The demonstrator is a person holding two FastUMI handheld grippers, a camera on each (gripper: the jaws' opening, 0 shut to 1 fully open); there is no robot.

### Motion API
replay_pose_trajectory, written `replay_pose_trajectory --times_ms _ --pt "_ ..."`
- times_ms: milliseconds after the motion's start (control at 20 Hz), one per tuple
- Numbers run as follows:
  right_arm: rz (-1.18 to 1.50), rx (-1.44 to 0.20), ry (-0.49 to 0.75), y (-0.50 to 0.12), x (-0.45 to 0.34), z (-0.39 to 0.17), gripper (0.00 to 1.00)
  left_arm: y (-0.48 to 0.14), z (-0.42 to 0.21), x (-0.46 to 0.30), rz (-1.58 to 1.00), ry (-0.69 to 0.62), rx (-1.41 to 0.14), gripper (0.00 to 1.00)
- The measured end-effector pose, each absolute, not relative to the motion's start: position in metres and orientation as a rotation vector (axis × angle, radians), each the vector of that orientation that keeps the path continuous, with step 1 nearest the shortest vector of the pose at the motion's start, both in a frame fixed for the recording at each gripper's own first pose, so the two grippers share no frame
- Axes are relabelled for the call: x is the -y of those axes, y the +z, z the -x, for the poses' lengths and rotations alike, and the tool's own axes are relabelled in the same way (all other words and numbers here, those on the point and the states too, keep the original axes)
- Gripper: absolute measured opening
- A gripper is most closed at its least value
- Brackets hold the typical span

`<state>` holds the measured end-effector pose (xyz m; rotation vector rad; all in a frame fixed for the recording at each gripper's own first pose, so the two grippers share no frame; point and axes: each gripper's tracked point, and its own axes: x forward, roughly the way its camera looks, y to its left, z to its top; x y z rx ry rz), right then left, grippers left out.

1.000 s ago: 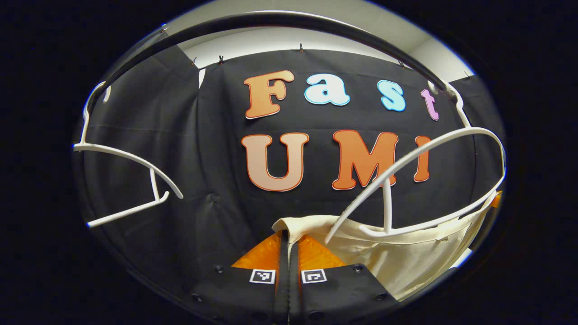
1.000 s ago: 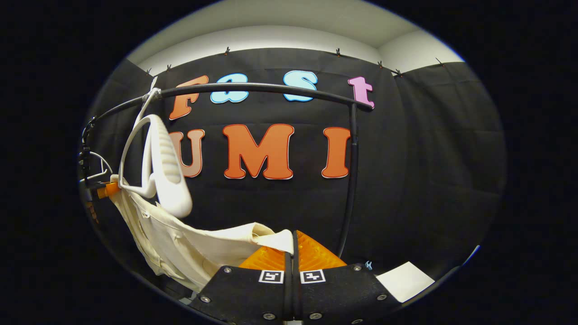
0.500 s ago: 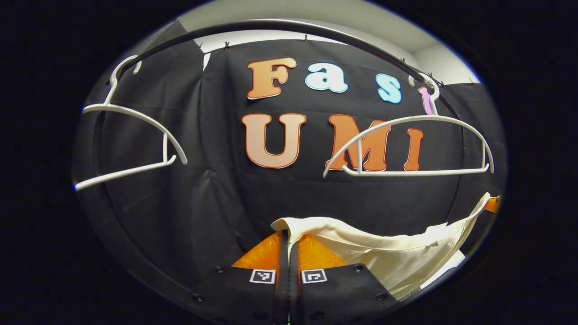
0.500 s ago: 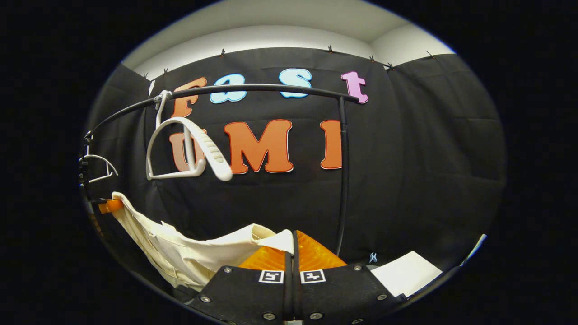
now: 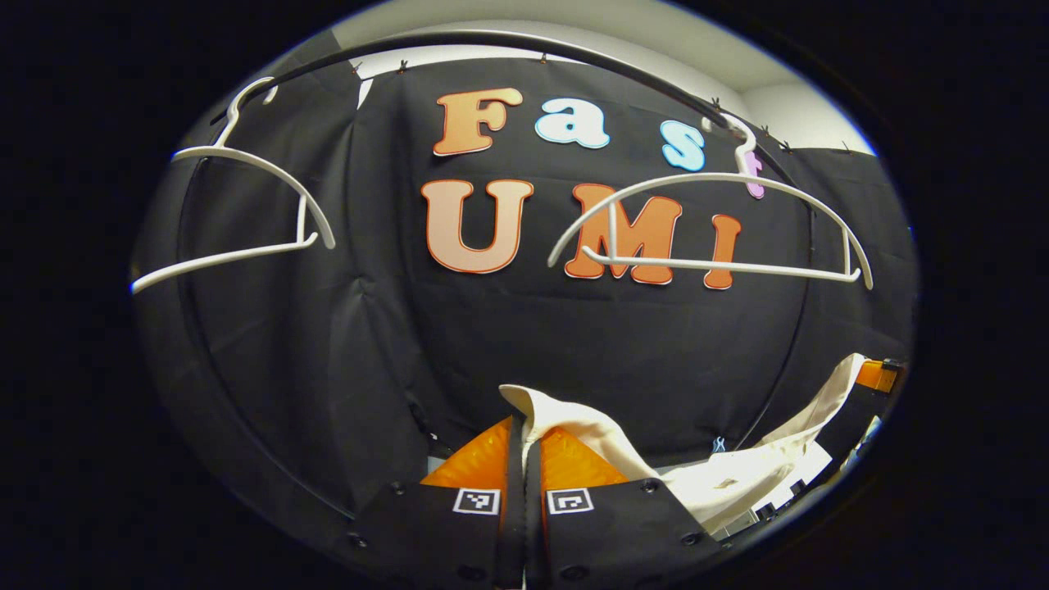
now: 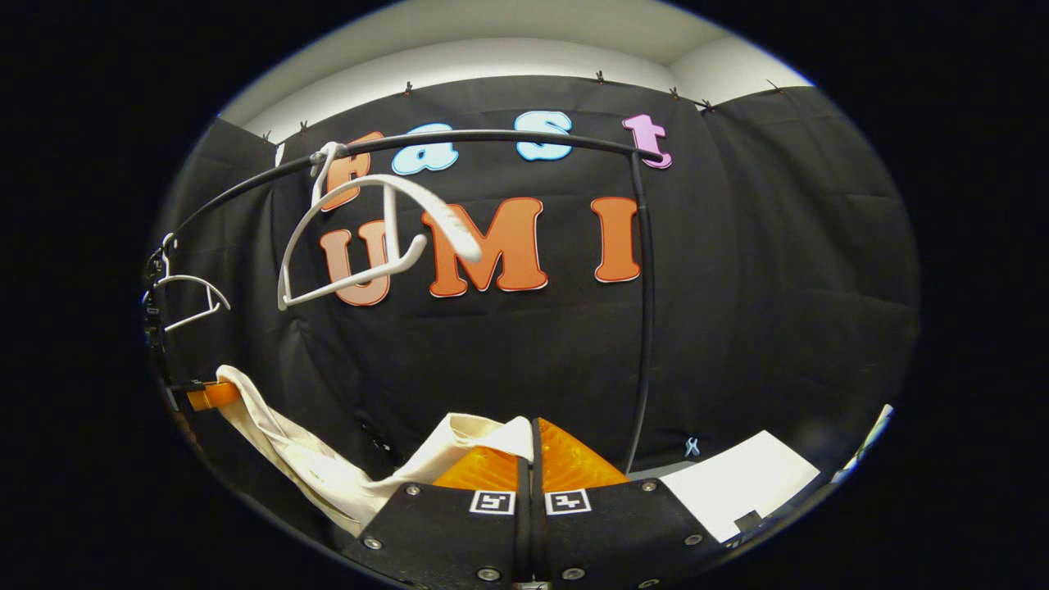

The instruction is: Grasp the clothes on the hanger with both hands and then place them into the laundry hamper below.

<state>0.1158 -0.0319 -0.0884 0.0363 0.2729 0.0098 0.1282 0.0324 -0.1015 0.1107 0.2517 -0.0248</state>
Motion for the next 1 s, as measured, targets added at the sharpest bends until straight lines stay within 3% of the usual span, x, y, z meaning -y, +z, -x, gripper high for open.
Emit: replay_pose_trajectory --times_ms 500,1000 --pt "-0.035 -0.337 0.102 -0.118 -0.038 -0.111 0.0 -0.13 -0.114 0.027 -0.077 -0.138 -0.329 0.07" --pt "0.013 -0.468 0.174 -0.179 -0.088 -0.114 0.0 -0.203 -0.109 0.062 -0.005 -0.195 -0.504 0.07"
